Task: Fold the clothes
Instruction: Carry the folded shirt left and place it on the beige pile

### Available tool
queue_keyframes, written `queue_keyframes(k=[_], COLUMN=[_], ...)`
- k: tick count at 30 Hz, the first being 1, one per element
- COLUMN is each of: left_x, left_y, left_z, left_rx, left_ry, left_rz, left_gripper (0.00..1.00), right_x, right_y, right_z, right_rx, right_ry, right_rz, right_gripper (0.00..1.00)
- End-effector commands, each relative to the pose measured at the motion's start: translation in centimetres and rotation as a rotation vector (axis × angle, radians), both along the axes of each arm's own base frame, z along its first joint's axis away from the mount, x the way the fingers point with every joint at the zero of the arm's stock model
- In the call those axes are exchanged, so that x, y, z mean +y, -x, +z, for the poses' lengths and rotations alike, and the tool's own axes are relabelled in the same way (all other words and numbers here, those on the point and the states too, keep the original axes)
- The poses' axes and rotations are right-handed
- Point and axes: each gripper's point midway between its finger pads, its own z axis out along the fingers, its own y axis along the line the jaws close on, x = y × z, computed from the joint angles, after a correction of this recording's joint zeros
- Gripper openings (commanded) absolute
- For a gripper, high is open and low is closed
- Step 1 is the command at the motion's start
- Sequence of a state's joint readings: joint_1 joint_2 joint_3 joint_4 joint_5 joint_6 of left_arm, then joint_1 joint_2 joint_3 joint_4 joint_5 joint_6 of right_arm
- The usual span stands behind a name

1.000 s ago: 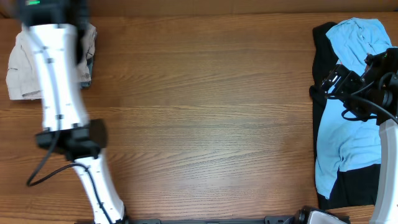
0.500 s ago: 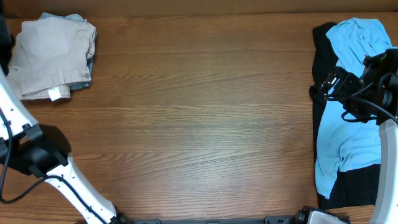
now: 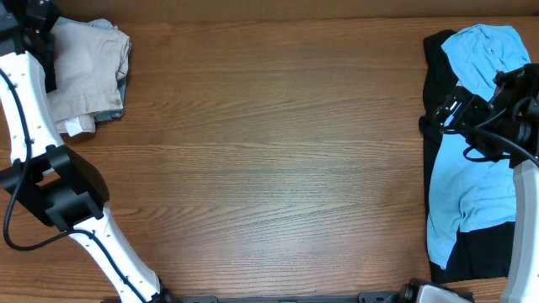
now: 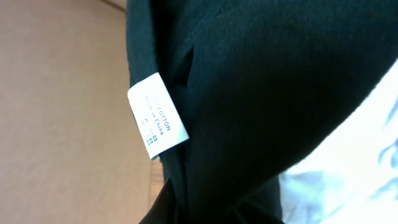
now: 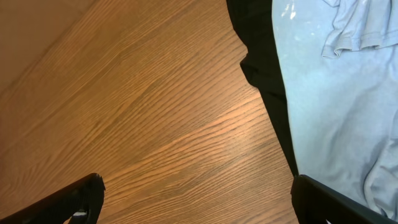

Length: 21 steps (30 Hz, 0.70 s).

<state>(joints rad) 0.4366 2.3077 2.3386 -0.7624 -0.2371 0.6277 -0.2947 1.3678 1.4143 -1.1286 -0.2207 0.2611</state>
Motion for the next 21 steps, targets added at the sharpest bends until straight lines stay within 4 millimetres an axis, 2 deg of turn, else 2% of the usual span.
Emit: queue_keyframes(k=[1, 5, 8, 10, 14, 21], left_x=[2.6, 3.8, 5.0, 5.4, 4.9, 4.0], left_y=[0.7, 1.1, 1.7, 2.1, 1.7, 0.1], left_z=[4.9, 8.5, 9.5, 9.3, 6.4, -0.8], left_rx=[-0.099, -0.170, -0.166, -0.155, -0.104, -0.002], left_ry=[-0.080, -0.123, -0.170, -0.172, -0.115, -0.032], left_rz=[0.104, 0.121, 0.125, 0.135, 0.096, 0.055], left_gripper=[0.04, 0.04, 0.04, 0.04, 0.04, 0.04], right_x=[-0.4, -0.5, -0.5, -0.5, -0.5, -0.5], right_y=[-0.5, -0.8, -0.9, -0.9, -1.0, -1.0], right_z=[-0.5, -1.3, -1.6, -1.7, -1.7, -1.7], right_rx=[0.016, 0.040, 0.049, 0.051, 0.046, 0.047], right_ry=[0.009, 0.001, -0.002, -0.002, -0.001, -0.001], right_rz=[0.000, 0.000, 0.000, 0.000, 0.000, 0.000], right_gripper=[1.00, 1.00, 1.00, 1.00, 1.00, 1.00])
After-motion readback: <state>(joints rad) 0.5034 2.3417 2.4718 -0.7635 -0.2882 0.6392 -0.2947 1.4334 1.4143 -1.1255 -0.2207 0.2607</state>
